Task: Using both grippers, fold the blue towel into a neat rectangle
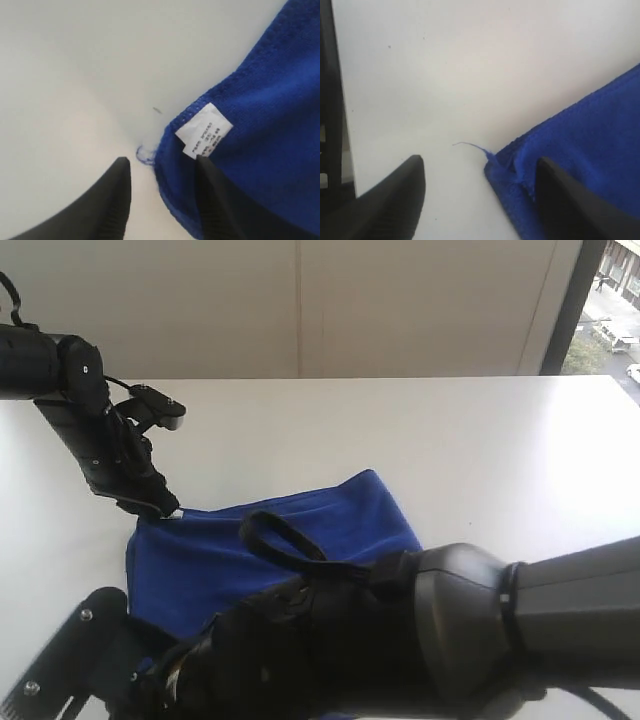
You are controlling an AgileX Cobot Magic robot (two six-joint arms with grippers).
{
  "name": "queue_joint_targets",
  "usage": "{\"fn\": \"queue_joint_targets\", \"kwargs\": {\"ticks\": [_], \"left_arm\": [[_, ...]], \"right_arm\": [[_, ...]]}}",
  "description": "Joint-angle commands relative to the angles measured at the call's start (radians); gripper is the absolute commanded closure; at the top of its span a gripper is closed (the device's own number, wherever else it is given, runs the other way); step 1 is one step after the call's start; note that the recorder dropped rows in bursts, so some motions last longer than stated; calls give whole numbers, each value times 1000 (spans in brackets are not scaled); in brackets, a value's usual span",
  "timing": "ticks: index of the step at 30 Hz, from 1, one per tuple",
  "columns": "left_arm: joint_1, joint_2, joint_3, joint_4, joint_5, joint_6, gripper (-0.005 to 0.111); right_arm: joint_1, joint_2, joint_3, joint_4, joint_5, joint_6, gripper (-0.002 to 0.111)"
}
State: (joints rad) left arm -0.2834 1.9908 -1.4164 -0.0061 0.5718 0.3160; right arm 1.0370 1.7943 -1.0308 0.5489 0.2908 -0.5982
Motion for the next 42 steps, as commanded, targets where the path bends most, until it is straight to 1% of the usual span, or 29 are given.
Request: {"fn": "queue_joint_targets", "kwargs": {"ticks": [1, 4, 8, 10, 12, 17, 21, 23, 24, 26, 27, 28, 29, 32, 35, 38, 42], "left_arm": [[3, -12, 0, 23, 25, -17, 57], [3, -12, 0, 75, 25, -61, 52], [3, -12, -3, 166, 50, -110, 42], [3, -12, -3, 212, 60, -131, 40], [3, -14, -3, 237, 66, -160, 40], [3, -44, -3, 233, 49, -198, 40], [3, -106, -3, 151, 13, -198, 40], [3, -140, -3, 85, 8, -198, 44], [3, -156, -3, 50, 12, -198, 50], [3, -181, 2, -19, 32, -176, 72], [1, -193, 10, -58, 39, -162, 89], [-4, -207, 25, -92, 42, -139, 108], [-9, -220, 42, -111, 42, -102, 106], [-53, -264, 130, -178, 14, -41, 107], [-123, -311, 239, -208, -68, -24, 107], [-210, -352, 321, -237, -112, -29, 107], [-342, -402, 413, -277, -153, -29, 107]], "right_arm": [[-33, -43, -5, -10, 6, -4, 48], [-71, -58, -5, -12, 32, -2, 48], [-123, -62, -5, -12, 76, -2, 48], [-149, -62, -5, -12, 85, -2, 48], [-169, -62, -5, -24, 88, -2, 49], [-244, -62, -5, -67, 110, 6, 55], [-333, -62, -5, -142, 119, 56, 60], [-383, -62, -5, -183, 120, 62, 66], [-403, -62, -5, -200, 116, 62, 71], [-454, -62, -5, -239, 95, 62, 85], [-477, -60, -5, -239, 81, 62, 92], [-513, -58, -7, -239, 68, 62, 104], [-539, -56, -16, -235, 76, 62, 108], [-632, -35, -74, -225, 148, 50, 108], [-700, 10, -157, -181, 244, -53, 108], [-750, 71, -244, -87, 334, -186, 108], [-788, 166, -343, -71, 331, -211, 108]]}}
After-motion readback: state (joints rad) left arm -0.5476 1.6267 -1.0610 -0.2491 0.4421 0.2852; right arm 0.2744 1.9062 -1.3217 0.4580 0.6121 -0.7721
